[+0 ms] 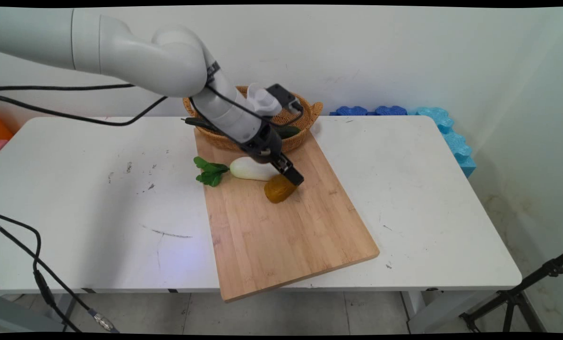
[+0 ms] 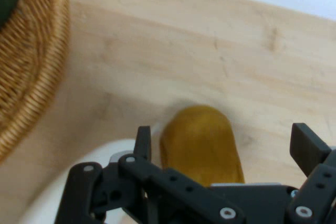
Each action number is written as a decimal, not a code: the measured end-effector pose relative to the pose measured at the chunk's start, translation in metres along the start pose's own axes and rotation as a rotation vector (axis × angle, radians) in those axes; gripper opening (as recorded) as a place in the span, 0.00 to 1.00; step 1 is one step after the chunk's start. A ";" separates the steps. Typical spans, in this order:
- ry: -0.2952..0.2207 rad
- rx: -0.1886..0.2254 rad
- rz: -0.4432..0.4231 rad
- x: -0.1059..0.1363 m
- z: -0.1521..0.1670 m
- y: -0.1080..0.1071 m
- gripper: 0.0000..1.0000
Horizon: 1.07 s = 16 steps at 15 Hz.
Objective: Pick up the potato from the cutting board
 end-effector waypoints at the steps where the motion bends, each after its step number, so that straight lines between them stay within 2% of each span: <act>1: -0.005 -0.002 0.003 -0.002 0.001 0.002 1.00; 7: -0.038 -0.009 0.040 -0.015 0.011 0.009 1.00; 16: -0.055 0.007 0.091 -0.022 0.023 0.005 1.00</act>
